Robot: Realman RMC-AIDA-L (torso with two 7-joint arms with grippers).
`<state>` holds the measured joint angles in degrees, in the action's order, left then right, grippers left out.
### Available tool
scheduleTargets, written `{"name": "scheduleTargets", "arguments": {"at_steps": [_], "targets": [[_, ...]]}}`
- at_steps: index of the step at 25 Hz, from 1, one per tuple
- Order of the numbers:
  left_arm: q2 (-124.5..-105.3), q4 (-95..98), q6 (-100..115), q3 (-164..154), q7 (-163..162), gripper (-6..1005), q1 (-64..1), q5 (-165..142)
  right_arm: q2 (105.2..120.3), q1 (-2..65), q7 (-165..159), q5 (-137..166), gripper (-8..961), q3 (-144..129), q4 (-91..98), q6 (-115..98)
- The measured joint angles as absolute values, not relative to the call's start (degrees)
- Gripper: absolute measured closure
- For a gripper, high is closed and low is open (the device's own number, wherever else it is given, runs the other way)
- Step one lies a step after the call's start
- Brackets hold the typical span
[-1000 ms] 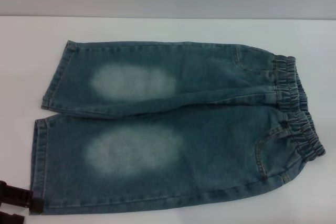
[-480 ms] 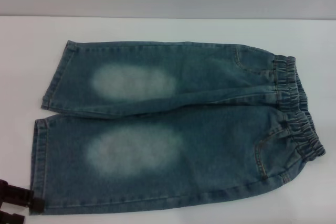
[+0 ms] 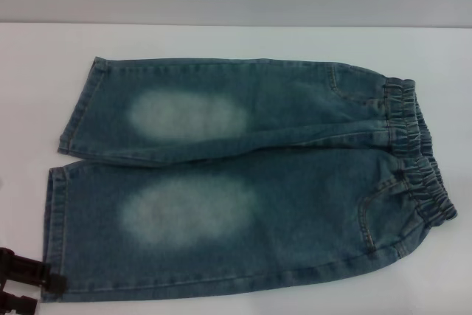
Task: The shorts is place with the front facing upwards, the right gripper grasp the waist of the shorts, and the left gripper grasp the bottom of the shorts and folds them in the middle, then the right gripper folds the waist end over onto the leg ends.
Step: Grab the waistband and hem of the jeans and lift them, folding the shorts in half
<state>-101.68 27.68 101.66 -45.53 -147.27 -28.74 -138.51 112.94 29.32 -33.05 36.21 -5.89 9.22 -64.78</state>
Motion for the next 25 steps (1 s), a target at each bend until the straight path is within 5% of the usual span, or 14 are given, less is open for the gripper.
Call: {"name": "scheduleTargets", "arguments": {"at_steps": [25], "targets": [[-102.70,27.7,101.2,-45.1,-147.1,201,-30.3,-141.4,112.84,29.0,-33.1,36.2,166,-6.6,9.1,-65.0]]}}
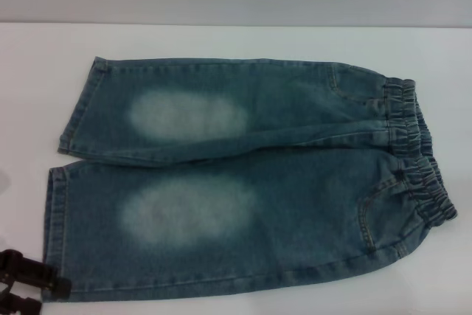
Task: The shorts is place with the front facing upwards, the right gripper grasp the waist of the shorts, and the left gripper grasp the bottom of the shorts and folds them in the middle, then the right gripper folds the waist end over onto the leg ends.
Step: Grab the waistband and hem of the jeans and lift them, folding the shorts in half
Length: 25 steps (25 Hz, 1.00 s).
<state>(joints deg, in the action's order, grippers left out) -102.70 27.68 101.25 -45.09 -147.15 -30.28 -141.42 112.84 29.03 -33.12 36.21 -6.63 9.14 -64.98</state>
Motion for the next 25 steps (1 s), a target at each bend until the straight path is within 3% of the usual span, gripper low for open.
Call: {"name": "scheduleTargets", "arguments": {"at_steps": [25], "targets": [[-103.44,27.7,100.4,-44.7,-146.8,224,-32.7,-141.0,112.85,28.5,-33.8,35.8,166,-6.7,9.1,-64.9]]}}
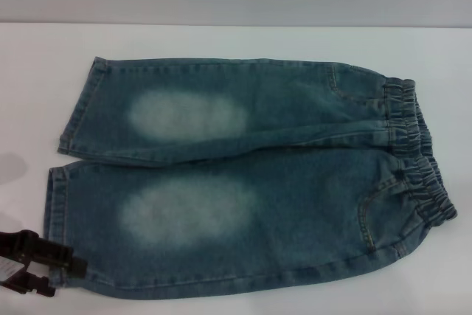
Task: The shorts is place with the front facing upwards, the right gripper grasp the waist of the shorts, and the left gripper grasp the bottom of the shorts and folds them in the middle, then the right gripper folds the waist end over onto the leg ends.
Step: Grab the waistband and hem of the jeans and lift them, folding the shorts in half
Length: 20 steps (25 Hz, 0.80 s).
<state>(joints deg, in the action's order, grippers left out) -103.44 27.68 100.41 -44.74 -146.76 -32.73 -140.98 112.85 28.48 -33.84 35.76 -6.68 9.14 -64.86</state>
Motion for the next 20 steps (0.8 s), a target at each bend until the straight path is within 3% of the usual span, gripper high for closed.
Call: {"name": "scheduleTargets", "arguments": {"at_steps": [8,20], "targets": [[-103.16,27.9,100.1,-43.5,-146.9,256,-33.1,-141.0,112.84,28.8,-33.8,35.8,166,-6.4,9.1,-64.8],[-102.65,28.1,99.7,-43.6,-147.2,460,-33.5,-141.4,112.69,29.1,-33.6,35.8,165,-6.1,9.2,-64.4]]}}
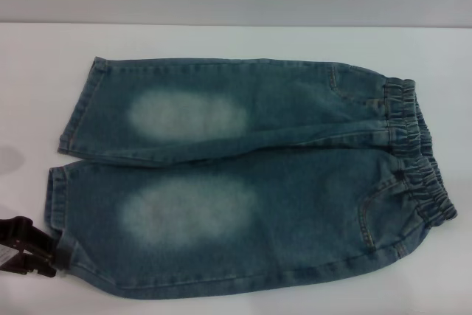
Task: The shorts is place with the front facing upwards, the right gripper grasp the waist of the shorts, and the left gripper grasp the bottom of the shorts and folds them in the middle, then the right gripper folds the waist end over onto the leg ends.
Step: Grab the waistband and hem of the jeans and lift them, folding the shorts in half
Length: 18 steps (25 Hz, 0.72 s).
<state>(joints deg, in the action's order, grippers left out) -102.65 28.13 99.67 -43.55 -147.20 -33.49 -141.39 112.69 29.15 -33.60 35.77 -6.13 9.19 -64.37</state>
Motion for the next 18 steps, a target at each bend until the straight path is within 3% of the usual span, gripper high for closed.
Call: {"name": "scheduleTargets", "arguments": {"at_steps": [5,7,18], "targets": [[-102.56,28.1,99.4,-43.5,-147.2,563,-33.5,-141.4,112.67,29.2,-33.6,35.8,166,-6.2,9.3,-64.0],[-102.56,27.9,99.2,-43.5,-147.2,796,-33.5,-141.4,112.67,29.2,-33.6,35.8,165,-6.2,9.3,-64.0],[-102.80,27.8,97.8,-43.4,-148.7,942,-33.7,-141.2,112.63,29.3,-33.9,36.1,165,-6.8,9.8,-64.0]]}}
